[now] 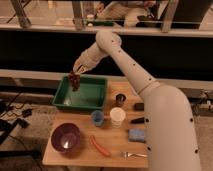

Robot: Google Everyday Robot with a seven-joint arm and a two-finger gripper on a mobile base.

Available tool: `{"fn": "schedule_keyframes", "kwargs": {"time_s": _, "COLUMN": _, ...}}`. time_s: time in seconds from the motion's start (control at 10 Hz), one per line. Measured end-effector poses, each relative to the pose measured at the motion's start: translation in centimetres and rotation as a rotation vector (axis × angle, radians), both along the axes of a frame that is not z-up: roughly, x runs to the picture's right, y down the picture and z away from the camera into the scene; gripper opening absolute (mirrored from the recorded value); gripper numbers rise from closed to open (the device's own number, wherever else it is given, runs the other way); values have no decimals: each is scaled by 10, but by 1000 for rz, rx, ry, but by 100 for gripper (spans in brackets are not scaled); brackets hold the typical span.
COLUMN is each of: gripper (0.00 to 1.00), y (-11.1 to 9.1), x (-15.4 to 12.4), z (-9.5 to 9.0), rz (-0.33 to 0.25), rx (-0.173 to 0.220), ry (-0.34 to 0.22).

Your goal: Place grapes in tray

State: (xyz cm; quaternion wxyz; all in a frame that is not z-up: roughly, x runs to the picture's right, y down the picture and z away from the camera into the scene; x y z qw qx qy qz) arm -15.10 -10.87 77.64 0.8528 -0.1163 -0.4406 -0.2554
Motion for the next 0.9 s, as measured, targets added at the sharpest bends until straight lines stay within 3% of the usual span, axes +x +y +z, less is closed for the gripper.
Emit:
{"fn": "schedule_keyframes", "kwargs": {"time_s": 0.2, "gripper": 80, "y": 0, "x": 0, "z": 0, "rz": 0, "rx": 0, "ry": 0}}
{"fn": "schedule_keyframes", "kwargs": {"time_s": 0.9, "gripper": 80, "y": 0, "x": 0, "z": 0, "rz": 0, "rx": 0, "ry": 0}}
